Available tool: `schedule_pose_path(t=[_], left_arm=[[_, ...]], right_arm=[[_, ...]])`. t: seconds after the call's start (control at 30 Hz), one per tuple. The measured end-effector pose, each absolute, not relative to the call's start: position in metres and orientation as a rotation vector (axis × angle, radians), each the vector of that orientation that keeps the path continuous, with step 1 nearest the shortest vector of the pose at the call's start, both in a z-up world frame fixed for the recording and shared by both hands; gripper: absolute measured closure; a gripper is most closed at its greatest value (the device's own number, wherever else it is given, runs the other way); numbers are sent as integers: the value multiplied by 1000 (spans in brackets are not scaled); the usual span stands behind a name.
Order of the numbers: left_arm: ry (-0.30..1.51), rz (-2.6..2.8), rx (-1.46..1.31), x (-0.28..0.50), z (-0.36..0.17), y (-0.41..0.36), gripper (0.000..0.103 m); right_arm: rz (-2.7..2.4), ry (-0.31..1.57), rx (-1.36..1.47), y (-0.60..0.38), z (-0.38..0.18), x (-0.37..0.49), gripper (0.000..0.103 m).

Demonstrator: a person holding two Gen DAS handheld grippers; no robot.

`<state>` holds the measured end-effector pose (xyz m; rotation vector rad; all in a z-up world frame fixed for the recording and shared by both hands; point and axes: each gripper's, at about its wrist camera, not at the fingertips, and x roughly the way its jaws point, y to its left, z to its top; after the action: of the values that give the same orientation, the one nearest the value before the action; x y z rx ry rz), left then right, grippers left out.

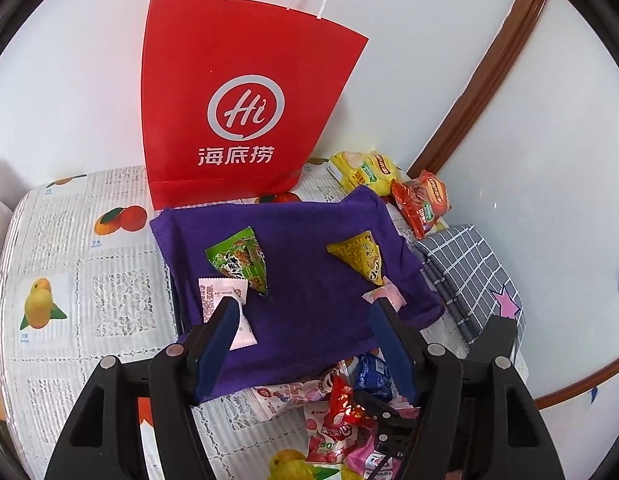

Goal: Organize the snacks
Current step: 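Withdraw the left tool to the pile while the right tool grasps a blue packet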

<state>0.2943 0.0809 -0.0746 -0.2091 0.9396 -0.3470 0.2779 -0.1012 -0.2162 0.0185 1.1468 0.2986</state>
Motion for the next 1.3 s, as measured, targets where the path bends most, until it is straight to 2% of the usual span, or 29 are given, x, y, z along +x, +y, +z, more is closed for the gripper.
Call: schedule_pose_path(t=[0.17, 0.33, 0.57, 0.6, 0.63, 0.77, 0.83, 0.97, 1.03, 1.2, 1.3], left_arm=[[928, -361, -191, 292, -71, 77, 37], [929, -365, -188, 291, -71, 76, 37], [922, -362, -191, 291, -70, 78, 37], [923, -360, -192, 292, -70, 79, 37], [924, -359, -192, 291, -70, 79, 37], [929, -355, -194, 292, -72, 80, 37], [929, -354, -193, 292, -72, 79, 37], [931, -357, -189, 293, -73, 78, 37], [933, -357, -185, 294, -73, 76, 37], [940, -365, -182, 294, -75, 73, 37], [946, -366, -174, 295, -77, 70, 37]], right_arm=[[323, 1164, 49, -104, -220, 282, 30], [341, 1204, 101, -106, -228, 291, 18], [366, 1194, 104, -101, -230, 296, 15], [368, 1191, 105, -100, -230, 297, 18], [388, 1190, 115, -100, -229, 296, 25], [401, 1193, 129, -101, -227, 295, 31], [395, 1188, 132, -103, -224, 293, 41], [353, 1186, 104, -111, -219, 291, 45], [321, 1186, 86, -115, -216, 291, 53], [239, 1213, -2, -120, -212, 289, 53], [151, 1250, -40, -127, -217, 288, 46]])
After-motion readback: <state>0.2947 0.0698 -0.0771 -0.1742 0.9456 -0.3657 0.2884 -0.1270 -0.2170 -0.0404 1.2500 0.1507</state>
